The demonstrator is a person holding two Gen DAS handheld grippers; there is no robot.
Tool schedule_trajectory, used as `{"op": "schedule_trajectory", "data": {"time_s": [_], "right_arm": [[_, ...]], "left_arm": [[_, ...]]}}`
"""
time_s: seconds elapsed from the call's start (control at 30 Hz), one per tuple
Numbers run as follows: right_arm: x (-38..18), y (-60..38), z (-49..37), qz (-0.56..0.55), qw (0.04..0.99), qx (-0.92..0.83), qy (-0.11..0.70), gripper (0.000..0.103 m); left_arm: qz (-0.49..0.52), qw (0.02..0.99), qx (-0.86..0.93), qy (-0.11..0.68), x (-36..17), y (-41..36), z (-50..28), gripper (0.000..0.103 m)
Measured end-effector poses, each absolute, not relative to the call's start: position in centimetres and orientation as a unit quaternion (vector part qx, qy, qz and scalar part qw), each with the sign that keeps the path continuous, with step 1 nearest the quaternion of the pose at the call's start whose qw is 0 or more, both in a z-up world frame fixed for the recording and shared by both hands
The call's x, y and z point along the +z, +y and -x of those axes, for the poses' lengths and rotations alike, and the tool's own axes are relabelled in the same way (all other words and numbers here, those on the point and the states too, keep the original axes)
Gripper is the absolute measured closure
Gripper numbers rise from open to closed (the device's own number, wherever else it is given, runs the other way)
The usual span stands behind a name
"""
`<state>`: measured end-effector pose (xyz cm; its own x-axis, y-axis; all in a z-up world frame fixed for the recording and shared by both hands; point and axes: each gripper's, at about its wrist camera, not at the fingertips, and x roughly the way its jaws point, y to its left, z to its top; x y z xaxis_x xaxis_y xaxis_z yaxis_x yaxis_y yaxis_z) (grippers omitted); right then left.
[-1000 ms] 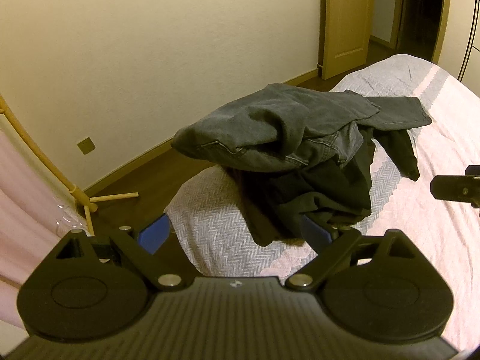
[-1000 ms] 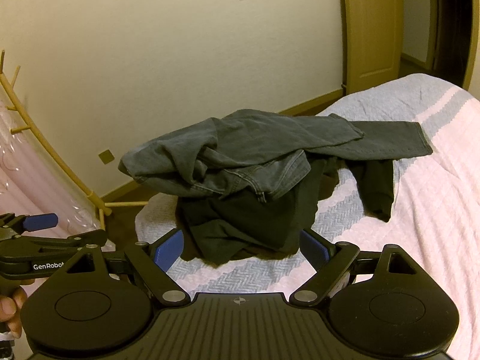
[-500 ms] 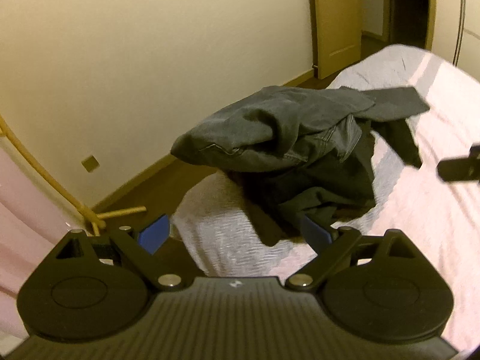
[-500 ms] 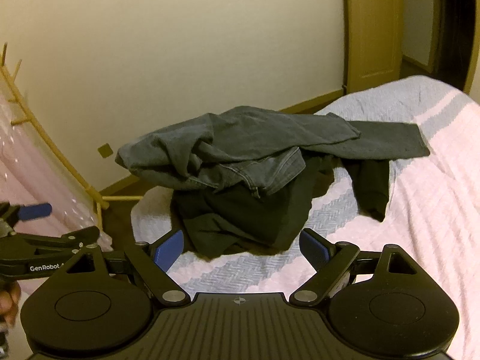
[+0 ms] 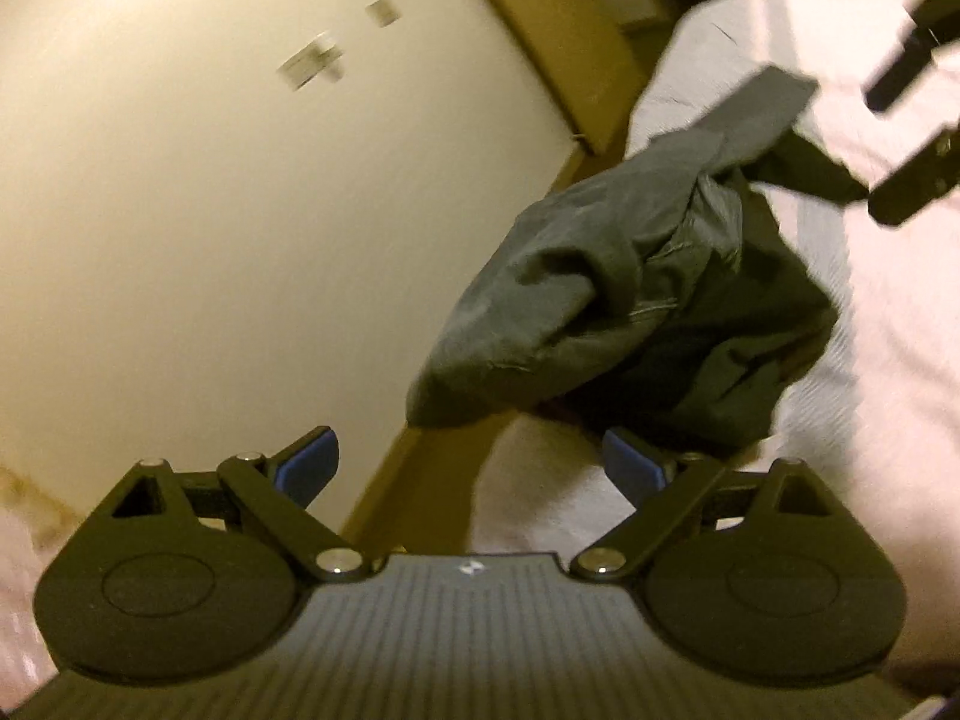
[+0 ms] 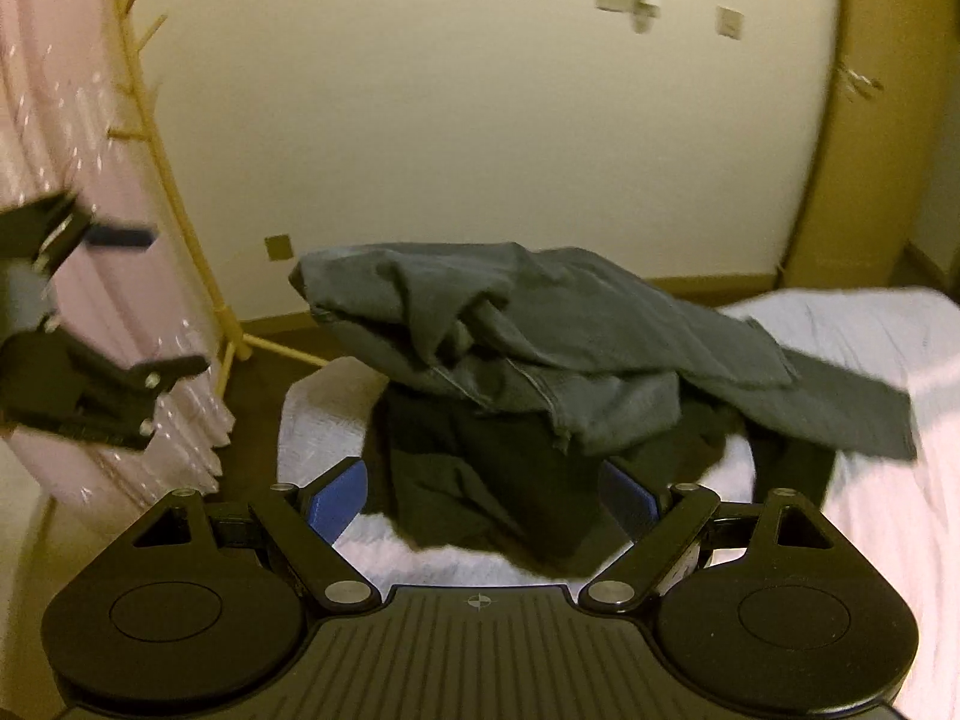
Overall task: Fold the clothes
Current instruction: 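Grasp the grey jeans with the left gripper while the right gripper grasps them too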
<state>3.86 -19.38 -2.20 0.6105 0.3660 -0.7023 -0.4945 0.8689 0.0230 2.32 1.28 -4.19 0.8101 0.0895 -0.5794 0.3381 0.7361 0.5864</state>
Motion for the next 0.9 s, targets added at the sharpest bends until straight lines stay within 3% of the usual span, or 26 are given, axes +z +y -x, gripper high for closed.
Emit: {"op": "schedule_trajectory", "data": {"time_s": [0.23, 0.33, 0.53, 0.6, 0.63, 0.67, 0.73, 0.9], "right_arm": [[-5.8, -13.4, -10.2, 0.196, 0.875, 0.269, 0.353, 0.016], [-8.1, -10.5, -13.2, 0.251, 0.859, 0.272, 0.354, 0.016], [-13.5, -6.2, -17.7, 0.352, 0.818, 0.304, 0.337, 0.016], [-14.3, -5.9, -18.8, 0.352, 0.816, 0.307, 0.342, 0.016], [-14.3, -6.0, -19.3, 0.340, 0.818, 0.304, 0.351, 0.017], [-13.9, -6.5, -19.8, 0.314, 0.824, 0.301, 0.363, 0.038], [-12.6, -7.8, -20.4, 0.276, 0.837, 0.288, 0.375, 0.058], [-7.2, -13.0, -19.3, 0.207, 0.889, 0.234, 0.335, 0.077]], "left_arm": [[-0.460, 0.827, -0.197, 0.258, -9.3, 3.5, -10.1, 0.010], [-0.495, 0.791, -0.272, 0.235, -11.6, 4.3, -12.2, 0.015], [-0.480, 0.775, -0.339, 0.231, -12.6, 5.6, -15.0, 0.059], [-0.456, 0.782, -0.351, 0.239, -12.4, 5.7, -15.6, 0.079], [-0.443, 0.787, -0.354, 0.241, -12.0, 5.9, -15.7, 0.082], [-0.431, 0.792, -0.358, 0.243, -11.6, 6.0, -15.8, 0.090], [-0.408, 0.806, -0.362, 0.230, -9.9, 6.1, -15.8, 0.093], [-0.362, 0.838, -0.377, 0.160, -3.5, 4.4, -14.4, 0.096]]}}
